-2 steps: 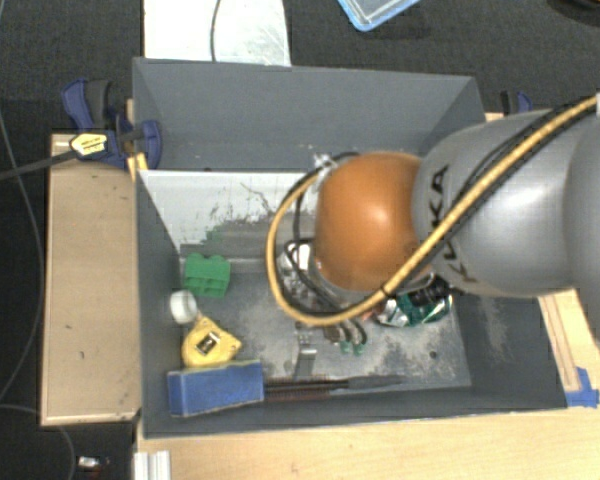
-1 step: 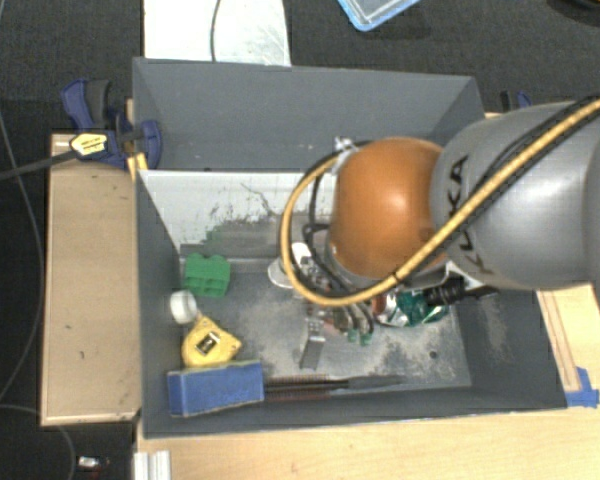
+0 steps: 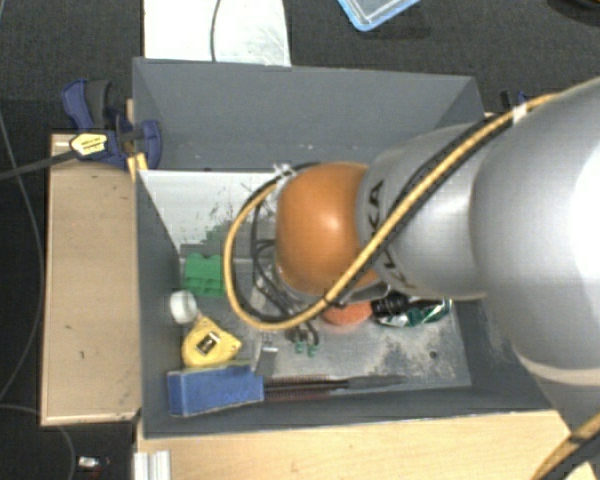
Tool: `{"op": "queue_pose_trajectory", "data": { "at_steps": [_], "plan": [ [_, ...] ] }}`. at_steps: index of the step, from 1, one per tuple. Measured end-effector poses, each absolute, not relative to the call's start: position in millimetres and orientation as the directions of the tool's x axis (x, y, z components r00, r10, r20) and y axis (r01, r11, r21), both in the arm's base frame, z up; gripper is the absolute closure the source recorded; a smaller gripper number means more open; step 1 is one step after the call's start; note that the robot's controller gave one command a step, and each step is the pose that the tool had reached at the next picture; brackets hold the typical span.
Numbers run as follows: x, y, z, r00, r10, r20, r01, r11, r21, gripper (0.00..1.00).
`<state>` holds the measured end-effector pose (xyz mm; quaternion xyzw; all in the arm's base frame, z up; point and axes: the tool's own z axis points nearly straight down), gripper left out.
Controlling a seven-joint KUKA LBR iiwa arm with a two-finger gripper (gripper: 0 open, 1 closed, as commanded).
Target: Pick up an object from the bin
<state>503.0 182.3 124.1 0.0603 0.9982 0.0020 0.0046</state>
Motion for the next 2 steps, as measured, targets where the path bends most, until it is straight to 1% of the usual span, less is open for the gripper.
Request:
{"op": "queue_pose_trajectory", "data": {
  "at_steps": [1, 2],
  "plan": [
    [509.0, 137, 115, -0.992, 0.124, -0.006, 0.124, 0.992, 0.003, 0.0],
    [569.5, 115, 93, -0.995, 0.102, -0.002, 0.102, 0.995, 0.004, 0.0]
  ]
}}
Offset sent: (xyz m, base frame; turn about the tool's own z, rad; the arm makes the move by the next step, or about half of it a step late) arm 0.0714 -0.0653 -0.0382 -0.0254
